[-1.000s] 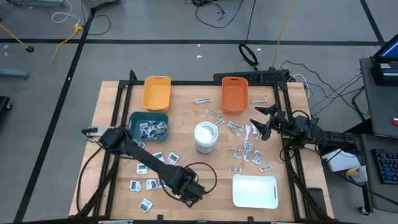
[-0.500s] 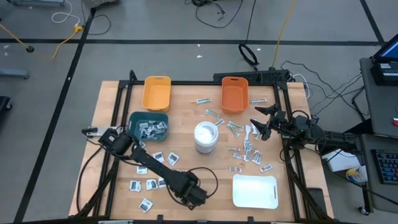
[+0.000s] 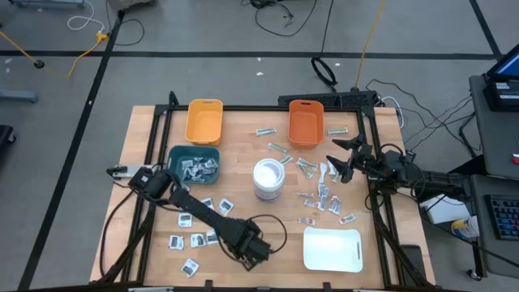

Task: Pick & Place First Aid Supplies
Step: Put the black pad into the yellow bin

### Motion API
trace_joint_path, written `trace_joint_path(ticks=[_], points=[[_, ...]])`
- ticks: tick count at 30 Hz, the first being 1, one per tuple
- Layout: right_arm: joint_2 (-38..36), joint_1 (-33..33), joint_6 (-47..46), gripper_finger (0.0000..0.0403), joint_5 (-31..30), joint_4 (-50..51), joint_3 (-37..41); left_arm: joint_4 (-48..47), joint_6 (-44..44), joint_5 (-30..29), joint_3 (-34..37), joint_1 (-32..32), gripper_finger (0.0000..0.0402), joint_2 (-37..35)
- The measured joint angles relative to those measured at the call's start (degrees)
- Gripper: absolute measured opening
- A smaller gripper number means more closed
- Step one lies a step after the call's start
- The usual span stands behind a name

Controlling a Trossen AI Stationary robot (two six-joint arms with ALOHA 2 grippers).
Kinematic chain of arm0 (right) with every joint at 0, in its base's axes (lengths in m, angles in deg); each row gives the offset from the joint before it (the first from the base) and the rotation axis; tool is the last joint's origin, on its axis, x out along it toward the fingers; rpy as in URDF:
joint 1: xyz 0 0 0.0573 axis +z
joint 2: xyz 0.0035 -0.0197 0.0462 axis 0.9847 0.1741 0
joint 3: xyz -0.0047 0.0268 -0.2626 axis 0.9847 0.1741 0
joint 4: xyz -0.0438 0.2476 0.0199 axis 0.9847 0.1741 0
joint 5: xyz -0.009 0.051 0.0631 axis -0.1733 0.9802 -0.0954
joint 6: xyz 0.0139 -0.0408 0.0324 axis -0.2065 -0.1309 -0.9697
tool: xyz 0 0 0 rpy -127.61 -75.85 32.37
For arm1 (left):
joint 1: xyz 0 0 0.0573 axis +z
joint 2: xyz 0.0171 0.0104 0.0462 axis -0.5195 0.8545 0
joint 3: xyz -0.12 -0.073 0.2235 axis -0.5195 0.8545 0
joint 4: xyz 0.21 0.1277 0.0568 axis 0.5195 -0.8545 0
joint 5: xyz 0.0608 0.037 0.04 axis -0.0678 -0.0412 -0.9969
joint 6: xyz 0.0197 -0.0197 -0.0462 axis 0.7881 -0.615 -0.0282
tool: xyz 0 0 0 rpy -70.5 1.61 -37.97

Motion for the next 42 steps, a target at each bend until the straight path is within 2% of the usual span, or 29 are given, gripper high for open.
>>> trace_joint_path(ticks=[4,9,13,18,21,25,29,36,42], points=[[-0.02,0.01,0.02,0.0325,0.01,0.02,0.00,-3.10,7.09,0.73,0.00,1.55,0.0017,-4.06],[0.00,0.01,0.02,0.0326,0.01,0.07,0.00,-4.69,20.79,0.77,-0.01,3.38,0.0017,-9.66],[0.00,0.00,0.02,0.0323,0.01,0.09,0.00,-9.51,32.01,0.29,-0.02,4.33,0.0017,-13.82],[0.00,0.01,0.01,0.0325,0.00,0.22,0.00,-18.86,42.96,-3.90,-0.02,5.08,0.0017,-19.62],[0.00,0.00,0.00,0.0326,0.01,0.20,0.00,-23.45,46.52,-5.81,-0.02,7.89,0.0017,-22.75],[-0.02,-0.01,0.02,0.0325,0.01,0.22,0.00,-27.56,49.13,-8.52,-0.02,15.04,0.0017,-26.59],[-0.02,0.01,0.02,0.0327,0.00,0.21,0.00,-27.19,52.68,-9.53,-0.03,24.32,0.0017,-28.90],[-0.02,-0.01,0.00,0.0323,-0.01,0.22,0.00,-27.14,60.09,-9.46,-0.04,42.77,0.0017,-28.75],[-0.02,-0.01,0.02,0.0326,0.01,0.22,0.00,-27.16,64.66,-13.07,-0.04,58.86,0.0017,-28.51]])
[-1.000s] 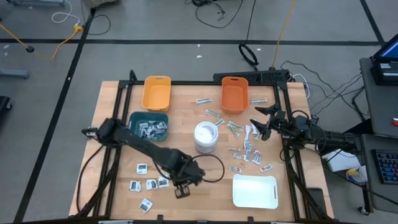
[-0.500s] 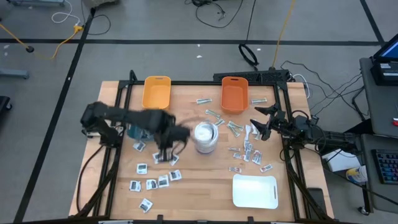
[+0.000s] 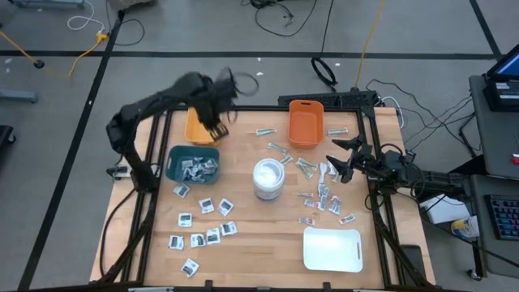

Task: Pick & Place First Aid Supplies
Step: Put the black pad into the yellow bin

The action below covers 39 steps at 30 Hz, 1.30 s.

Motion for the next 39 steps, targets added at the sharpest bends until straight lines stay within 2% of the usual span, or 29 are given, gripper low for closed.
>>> trace_joint_path(ticks=[6,10,15,24,30,33,36,39], points=[[0.00,0.01,0.00,0.0325,0.00,0.00,0.00,-0.05,1.52,-1.53,0.00,11.94,0.0017,0.00],[0.00,0.00,-0.02,0.0327,0.00,-0.02,-0.01,0.20,0.23,-5.38,0.02,15.93,0.0018,0.96],[0.01,0.01,-0.01,0.0324,0.00,0.00,0.00,4.48,-1.99,-5.46,3.88,17.57,0.0017,4.42],[0.00,0.00,0.00,0.0322,0.00,0.00,-0.02,17.90,-5.23,-3.44,15.36,16.33,0.0016,10.77],[0.00,0.00,0.00,0.0321,0.00,0.00,0.00,20.87,-5.82,-2.55,16.98,16.52,0.0018,13.96],[0.00,0.02,0.00,0.0321,0.00,0.00,0.00,21.11,-6.03,-1.78,16.98,16.15,0.0053,14.14],[0.00,0.01,0.00,0.0323,-0.01,0.00,-0.01,21.16,-5.76,1.91,16.98,16.20,0.0121,14.14],[0.01,0.01,0.00,0.0324,0.00,0.00,-0.01,20.93,-6.75,2.19,16.98,16.30,0.0198,13.82]])
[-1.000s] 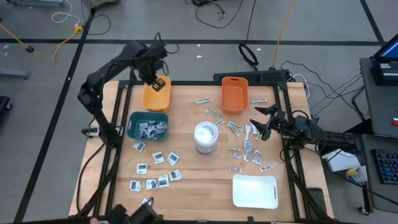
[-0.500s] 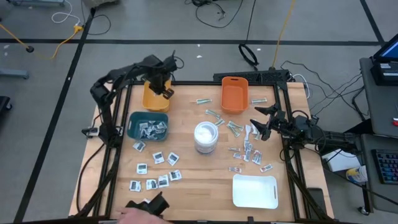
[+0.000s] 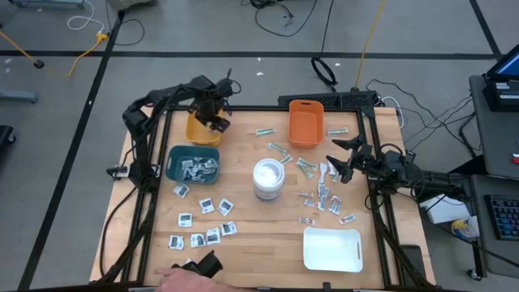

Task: Pick & Place First Aid Supplies
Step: Put the black pad into the yellow bin

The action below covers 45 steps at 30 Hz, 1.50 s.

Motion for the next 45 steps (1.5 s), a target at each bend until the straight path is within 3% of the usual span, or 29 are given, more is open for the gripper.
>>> trace_joint_path(ticks=[5,10,19,26,34,45], points=[[0.01,-0.01,0.00,0.0322,0.00,0.00,0.01,-0.26,-0.47,-3.69,0.02,-0.33,0.0297,-2.61],[-0.01,-0.01,-0.02,0.0322,-0.02,0.00,0.00,-1.80,-0.30,-2.69,0.02,-1.54,0.0337,-6.92],[0.00,-0.01,-0.01,0.0324,-0.01,0.00,0.00,-8.45,-0.34,-1.89,0.02,-7.34,0.0328,-13.31],[-0.01,-0.01,0.00,0.0321,0.00,0.00,-0.01,-8.64,-4.17,-1.86,0.02,-21.82,0.0309,-16.09],[0.01,-0.01,-0.02,0.0324,0.00,0.00,-0.01,-9.32,-14.24,-1.58,0.02,-38.12,0.0299,-15.96],[-0.01,-0.01,-0.02,0.0322,0.00,0.00,0.01,-9.11,-27.14,0.01,0.02,-53.57,0.0310,-15.96]])
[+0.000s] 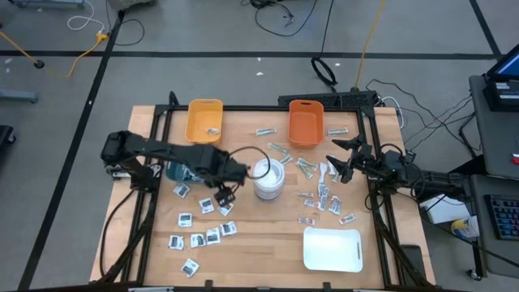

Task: Pick & Place First Aid Supplies
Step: Put the black pad into the yellow bin

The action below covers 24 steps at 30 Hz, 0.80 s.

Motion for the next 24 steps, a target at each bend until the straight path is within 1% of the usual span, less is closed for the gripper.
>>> trace_joint_path(ticks=[4,6,12,16,24], points=[[0.02,0.02,0.00,0.0324,0.00,0.00,-0.02,0.83,-3.67,0.01,0.00,-3.75,0.0302,0.31],[0.02,0.02,0.02,0.0324,0.00,0.00,-0.02,2.14,-5.32,0.07,0.10,-5.38,0.0298,1.83],[0.00,0.02,0.02,0.0321,-0.02,-0.02,-0.02,9.44,-6.42,1.58,4.21,-8.67,0.0296,5.79],[0.01,0.02,0.02,0.0324,-0.01,0.00,-0.02,13.49,-8.24,1.60,7.51,-9.59,0.0297,7.29],[0.01,0.00,0.02,0.0321,0.00,0.00,-0.02,23.40,-8.81,1.38,15.20,-10.19,0.0282,7.39]])
